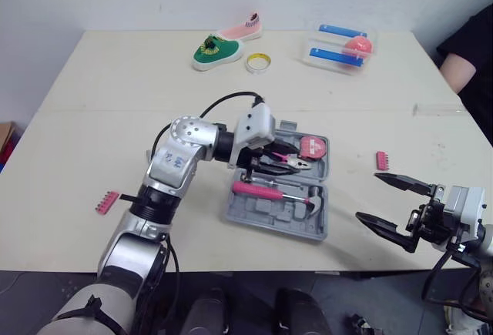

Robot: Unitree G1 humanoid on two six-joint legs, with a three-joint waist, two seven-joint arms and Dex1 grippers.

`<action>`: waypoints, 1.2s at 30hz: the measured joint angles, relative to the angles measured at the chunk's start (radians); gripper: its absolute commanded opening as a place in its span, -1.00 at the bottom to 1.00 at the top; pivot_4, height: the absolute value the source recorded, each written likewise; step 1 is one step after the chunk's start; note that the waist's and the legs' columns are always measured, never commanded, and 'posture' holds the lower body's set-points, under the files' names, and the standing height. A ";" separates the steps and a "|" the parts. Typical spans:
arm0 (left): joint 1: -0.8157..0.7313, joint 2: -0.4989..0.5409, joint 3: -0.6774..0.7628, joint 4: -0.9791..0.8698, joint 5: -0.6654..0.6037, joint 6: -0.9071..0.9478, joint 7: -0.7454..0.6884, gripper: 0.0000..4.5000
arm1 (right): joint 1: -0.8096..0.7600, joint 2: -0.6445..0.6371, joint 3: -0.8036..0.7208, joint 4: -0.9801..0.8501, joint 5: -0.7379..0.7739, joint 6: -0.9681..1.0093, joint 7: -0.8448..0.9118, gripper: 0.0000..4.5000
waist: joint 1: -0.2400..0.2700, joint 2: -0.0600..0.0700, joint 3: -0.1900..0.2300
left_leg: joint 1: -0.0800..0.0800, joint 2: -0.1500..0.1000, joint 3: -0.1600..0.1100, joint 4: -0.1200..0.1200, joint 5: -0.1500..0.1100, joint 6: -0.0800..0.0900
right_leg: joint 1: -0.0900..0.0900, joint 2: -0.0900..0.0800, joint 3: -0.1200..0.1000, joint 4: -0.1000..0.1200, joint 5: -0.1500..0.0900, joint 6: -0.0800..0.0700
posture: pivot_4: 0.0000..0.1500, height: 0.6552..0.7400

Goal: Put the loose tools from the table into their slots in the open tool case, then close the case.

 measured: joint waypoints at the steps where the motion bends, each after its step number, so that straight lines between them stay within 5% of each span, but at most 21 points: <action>1: 0.024 0.000 -0.005 0.001 0.004 -0.019 0.009 -0.99 | 0.000 0.001 0.000 0.006 -0.001 -0.004 0.002 1.00 | 0.000 0.000 0.000 | 0.000 0.000 0.000 0.000 0.000 0.000 | 0.000 0.000 0.000 0.000 0.000 0.000 | 1.00 1.00; 14: 0.149 0.003 -0.119 0.045 0.103 -0.048 0.118 -0.99 | 0.011 0.007 0.000 0.025 -0.004 -0.037 0.020 1.00 | 0.001 0.000 0.000 | 0.000 0.000 0.000 0.000 0.000 0.000 | 0.000 0.000 0.000 0.000 0.000 0.000 | 1.00 1.00; 36: 0.103 0.010 -0.243 0.063 0.207 -0.006 0.157 -0.99 | 0.011 0.009 0.000 0.061 -0.005 -0.049 0.022 1.00 | 0.020 0.002 -0.010 | 0.009 -0.001 -0.001 0.000 -0.002 0.002 | 0.010 -0.002 0.000 -0.007 0.000 0.000 | 1.00 1.00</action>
